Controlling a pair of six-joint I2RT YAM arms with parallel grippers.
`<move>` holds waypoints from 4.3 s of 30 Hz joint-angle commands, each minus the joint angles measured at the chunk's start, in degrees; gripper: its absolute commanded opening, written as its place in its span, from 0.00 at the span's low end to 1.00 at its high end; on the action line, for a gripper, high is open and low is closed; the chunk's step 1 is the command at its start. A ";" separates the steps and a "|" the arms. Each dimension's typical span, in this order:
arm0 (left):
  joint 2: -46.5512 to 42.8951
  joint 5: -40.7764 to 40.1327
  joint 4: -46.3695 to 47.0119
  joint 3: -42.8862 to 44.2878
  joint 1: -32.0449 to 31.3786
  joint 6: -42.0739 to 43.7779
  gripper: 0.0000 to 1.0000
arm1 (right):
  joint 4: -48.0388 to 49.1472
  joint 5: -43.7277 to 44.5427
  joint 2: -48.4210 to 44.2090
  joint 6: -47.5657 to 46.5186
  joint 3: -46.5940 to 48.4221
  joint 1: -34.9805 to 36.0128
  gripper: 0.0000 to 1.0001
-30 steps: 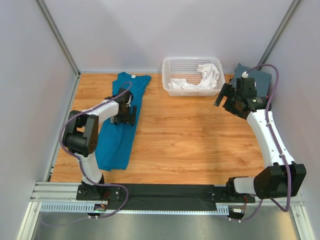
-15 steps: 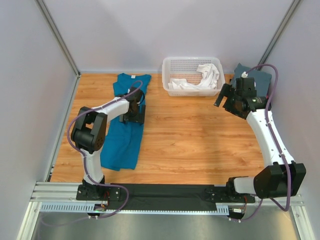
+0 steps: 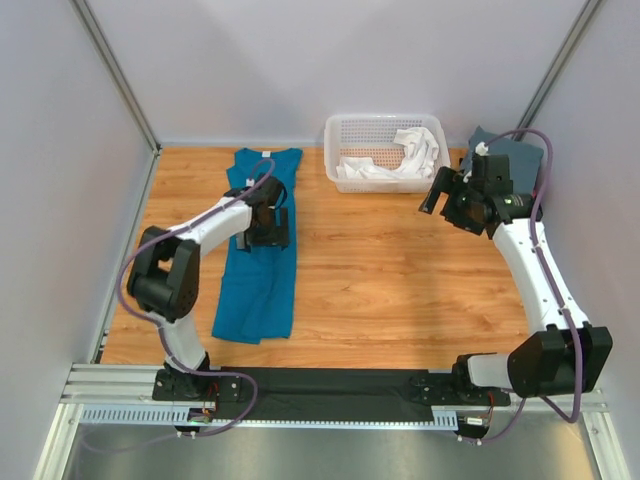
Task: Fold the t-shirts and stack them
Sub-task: Fold the tshirt
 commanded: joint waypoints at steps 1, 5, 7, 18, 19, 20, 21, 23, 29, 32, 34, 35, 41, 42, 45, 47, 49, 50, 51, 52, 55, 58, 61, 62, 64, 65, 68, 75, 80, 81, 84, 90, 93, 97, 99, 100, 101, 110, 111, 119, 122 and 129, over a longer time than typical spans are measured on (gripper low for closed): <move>-12.83 -1.25 -1.28 -2.24 0.06 -4.06 0.94 | 4.04 -8.33 -2.01 -2.32 -0.19 3.16 1.00; -25.73 -0.20 -2.33 -8.64 0.06 -4.85 0.95 | 4.74 -7.54 -2.71 -0.57 -2.11 11.25 1.00; -29.62 1.11 -3.12 -12.60 0.06 -6.25 0.95 | 6.84 -8.68 -2.80 3.37 -4.40 16.68 1.00; -58.63 8.15 0.46 -41.79 0.15 -18.03 0.70 | 27.85 -8.43 9.32 23.86 -15.92 43.76 0.68; -59.34 8.50 0.91 -42.67 0.15 -18.82 0.64 | 27.95 -7.73 11.94 24.57 -15.66 44.91 0.67; -59.78 8.59 1.18 -44.16 0.15 -19.26 0.64 | 28.47 -7.46 13.27 25.10 -15.57 46.06 0.67; -59.87 9.03 1.61 -44.78 0.15 -19.27 0.64 | 28.91 -7.54 14.59 25.97 -15.57 47.81 0.67; -59.79 9.39 2.32 -46.53 0.15 -19.62 0.64 | 31.19 -7.72 17.67 27.21 -15.57 49.49 0.65; -63.46 6.23 -0.57 -48.48 0.15 -19.97 0.62 | 36.03 -8.07 24.79 31.25 -14.00 55.03 0.61; -65.58 5.26 -1.46 -49.18 0.15 -19.71 0.62 | 36.65 -7.81 26.99 32.22 -13.11 56.61 0.59; -65.94 5.52 -1.72 -49.44 0.15 -19.71 0.61 | 37.43 -7.81 28.48 32.75 -12.93 57.05 0.56; -66.03 5.61 -1.72 -49.79 0.15 -19.71 0.61 | 37.61 -7.98 28.84 32.92 -12.59 57.05 0.56; -66.55 5.69 -2.08 -50.59 0.15 -19.53 0.56 | 38.67 -7.55 30.95 33.19 -12.41 57.14 0.43; -66.47 5.69 -2.07 -50.68 0.15 -19.53 0.56 | 38.58 -7.54 31.30 33.19 -12.32 57.14 0.38; -66.20 5.95 -1.64 -51.20 0.15 -19.79 0.55 | 38.67 -7.98 32.18 33.19 -11.79 57.14 0.26; -65.94 6.13 -1.46 -51.55 0.15 -19.88 0.55 | 38.23 -8.51 32.53 32.93 -11.53 57.14 0.18; -66.03 7.01 -1.72 -51.73 0.15 -19.97 0.55 | 36.74 -8.68 32.62 32.58 -11.27 57.14 0.09; -66.29 7.27 -1.90 -51.73 0.15 -19.97 0.55 | 36.04 -8.51 32.45 32.40 -11.26 57.14 0.07; -66.46 7.80 -1.90 -51.90 0.15 -19.97 0.55 | 34.21 -8.25 32.01 31.79 -11.26 57.14 0.05; -67.16 8.06 -1.64 -52.34 0.15 -19.97 0.55 | 33.06 -7.98 31.66 31.17 -11.35 57.14 0.04; -68.13 9.38 -0.58 -53.48 0.15 -19.79 0.55 | 28.75 -6.23 29.64 29.42 -11.61 57.14 0.00; -68.31 11.93 0.65 -54.54 0.15 -19.44 0.52 | 28.56 -5.52 27.97 29.23 -13.28 57.14 0.00; -69.62 13.25 1.35 -55.59 0.15 -19.53 0.51 | 28.91 -6.57 28.40 29.41 -13.46 57.14 0.00; -70.15 14.30 2.31 -56.03 0.15 -19.36 0.51 | 28.91 -6.58 28.84 29.24 -13.37 57.14 0.00; -71.47 15.18 3.02 -56.74 0.06 -19.27 0.51 | 29.00 -6.93 29.28 29.32 -13.29 57.14 0.00; -71.74 15.97 3.28 -57.00 0.06 -19.27 0.51 | 29.00 -7.19 29.54 29.41 -13.29 57.14 0.00; -72.18 17.38 3.72 -57.53 0.06 -19.18 0.49 | 29.00 -7.19 29.37 29.32 -13.64 57.14 0.00; -70.95 17.56 4.08 -59.55 0.06 -19.71 0.47 | 28.65 -7.10 29.72 29.24 -13.29 57.14 0.00; -70.33 18.17 5.74 -59.73 0.06 -19.71 0.32 | 28.65 -6.84 29.81 29.32 -13.11 57.05 0.00; -70.07 18.26 5.75 -59.73 0.06 -19.62 0.26 | 28.39 -6.84 29.90 29.24 -13.02 56.97 0.00; -70.42 17.39 4.70 -59.12 0.06 -19.88 0.04 | 28.21 -6.84 29.99 29.24 -12.93 56.79 0.00; -75.24 12.82 -0.58 -57.79 0.06 -21.37 0.00 | 27.51 -6.49 29.81 29.23 -12.93 56.70 0.00; -79.01 10.71 -3.03 -57.97 -0.12 -23.39 0.00 | 27.07 -6.22 29.72 29.41 -13.28 56.61 0.00; -85.00 9.83 -5.76 -59.29 -0.64 -26.64 0.00 | 26.98 -5.96 29.37 29.67 -13.90 56.70 0.00; -87.54 9.91 -6.12 -59.90 -0.99 -27.17 0.00 | 26.81 -5.96 29.37 29.76 -13.99 56.61 0.00; -87.91 9.91 -6.55 -59.90 -1.43 -27.44 0.00 | 26.72 -5.96 29.28 29.76 -14.16 56.61 0.00; -87.91 9.83 -6.90 -59.99 -1.87 -28.14 0.00 | 26.54 -5.96 29.20 29.85 -14.16 56.61 0.00; -82.29 1.92 -11.13 -57.80 -7.06 -31.13 0.00 | 26.19 -5.78 28.58 30.29 -15.40 56.62 0.01; -82.29 1.83 -11.04 -57.71 -7.15 -31.04 0.00 | 26.28 -5.70 28.58 30.29 -15.40 56.70 0.00; -82.02 2.18 -8.84 -55.78 -7.15 -28.67 0.49 | 26.28 -6.75 29.81 29.76 -14.34 56.61 0.00; -80.45 0.34 -6.39 -51.49 -7.15 -25.88 0.63 | 26.01 -6.93 29.99 29.32 -13.99 56.61 0.00; -62.48 -2.24 9.42 -39.11 -2.96 -11.92 0.70 | 25.75 -7.19 30.16 27.83 -13.37 56.61 0.01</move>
